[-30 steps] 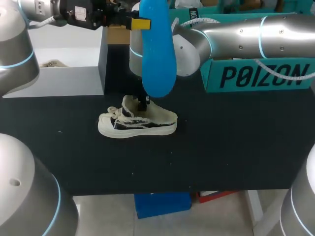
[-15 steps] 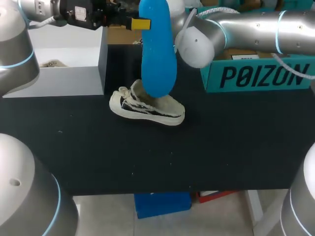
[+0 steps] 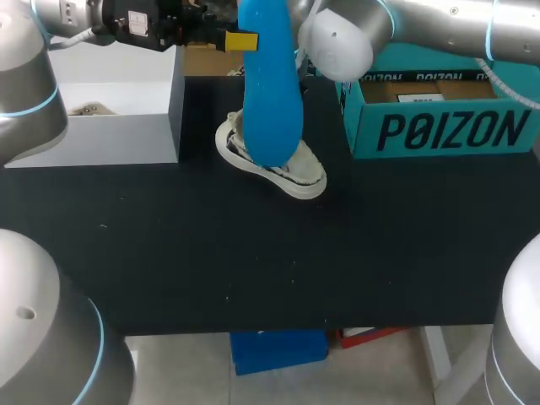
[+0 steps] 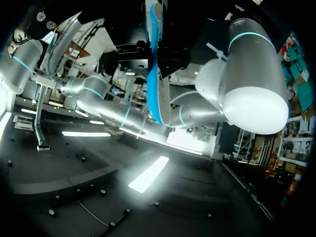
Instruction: Take the shoe out of the shoebox, open the shoe tongue, remove and reinsert the insole, then place the shoe into the shoebox
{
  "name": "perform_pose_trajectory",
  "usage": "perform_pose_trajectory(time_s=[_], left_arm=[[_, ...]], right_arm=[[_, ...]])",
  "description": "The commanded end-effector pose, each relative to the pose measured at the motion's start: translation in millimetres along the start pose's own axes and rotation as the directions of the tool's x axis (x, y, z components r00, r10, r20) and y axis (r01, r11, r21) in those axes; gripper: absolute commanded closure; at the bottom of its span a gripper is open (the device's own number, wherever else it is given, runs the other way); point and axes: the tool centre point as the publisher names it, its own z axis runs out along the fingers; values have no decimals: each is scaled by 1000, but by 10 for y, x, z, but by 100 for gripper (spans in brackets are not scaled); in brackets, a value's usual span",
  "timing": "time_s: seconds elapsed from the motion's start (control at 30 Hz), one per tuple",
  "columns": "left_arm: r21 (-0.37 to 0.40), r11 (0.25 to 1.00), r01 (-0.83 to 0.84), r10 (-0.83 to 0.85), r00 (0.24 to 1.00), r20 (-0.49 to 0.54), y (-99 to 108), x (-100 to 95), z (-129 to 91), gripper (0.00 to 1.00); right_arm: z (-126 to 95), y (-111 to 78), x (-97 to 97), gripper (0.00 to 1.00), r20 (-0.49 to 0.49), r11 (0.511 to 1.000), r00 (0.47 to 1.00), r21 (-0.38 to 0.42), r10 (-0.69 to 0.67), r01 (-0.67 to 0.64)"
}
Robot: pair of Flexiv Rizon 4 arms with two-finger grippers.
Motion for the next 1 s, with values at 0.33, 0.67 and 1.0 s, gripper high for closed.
perform_pose_trajectory(time_s=[0.33,0.67,1.0], left_arm=[[1,1000,-2,2,1000,3,10,-2,14,100],[1,1000,-2,2,1000,3,10,-2,14,100],[1,1000,-2,2,1000,3,10,-2,14,100]], right_arm=[[-222,-302,165,100,79,730,727,-33,682,-682],[32,-316,337,100,71,677,674,-37,736,-735],[367,-372,399,100,82,683,679,-30,729,-730]])
